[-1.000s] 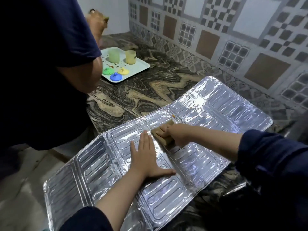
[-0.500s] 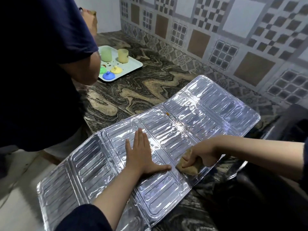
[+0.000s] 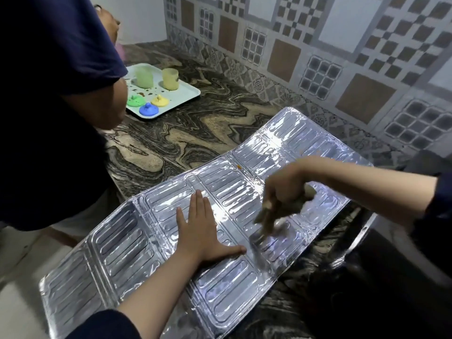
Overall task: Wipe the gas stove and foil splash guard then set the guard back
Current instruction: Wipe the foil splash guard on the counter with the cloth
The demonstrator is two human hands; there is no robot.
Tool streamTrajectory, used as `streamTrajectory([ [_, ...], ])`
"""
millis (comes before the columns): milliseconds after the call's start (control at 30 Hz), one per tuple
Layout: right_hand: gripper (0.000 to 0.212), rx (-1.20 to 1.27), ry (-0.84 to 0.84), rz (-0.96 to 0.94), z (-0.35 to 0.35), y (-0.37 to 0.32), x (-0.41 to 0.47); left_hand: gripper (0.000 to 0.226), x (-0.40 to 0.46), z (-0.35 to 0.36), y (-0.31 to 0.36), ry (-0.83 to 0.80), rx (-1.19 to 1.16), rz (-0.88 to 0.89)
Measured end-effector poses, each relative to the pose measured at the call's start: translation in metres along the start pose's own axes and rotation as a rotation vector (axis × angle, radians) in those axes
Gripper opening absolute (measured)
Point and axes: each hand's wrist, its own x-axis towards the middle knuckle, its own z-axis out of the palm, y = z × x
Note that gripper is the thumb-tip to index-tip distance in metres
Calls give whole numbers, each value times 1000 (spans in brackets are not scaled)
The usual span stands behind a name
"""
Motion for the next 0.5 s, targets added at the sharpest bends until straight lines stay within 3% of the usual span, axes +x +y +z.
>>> streamTrajectory([
  [133,51,118,387,-41,-39,6,27,161,1,0,1,2,-1,-1],
  [267,61,-35,744,-35,-45,8,86,160,1,0,1,-5,21,-9],
  [500,93,-77,625,35,-13,18,142,160,4,-1,2,-3,9,-33],
])
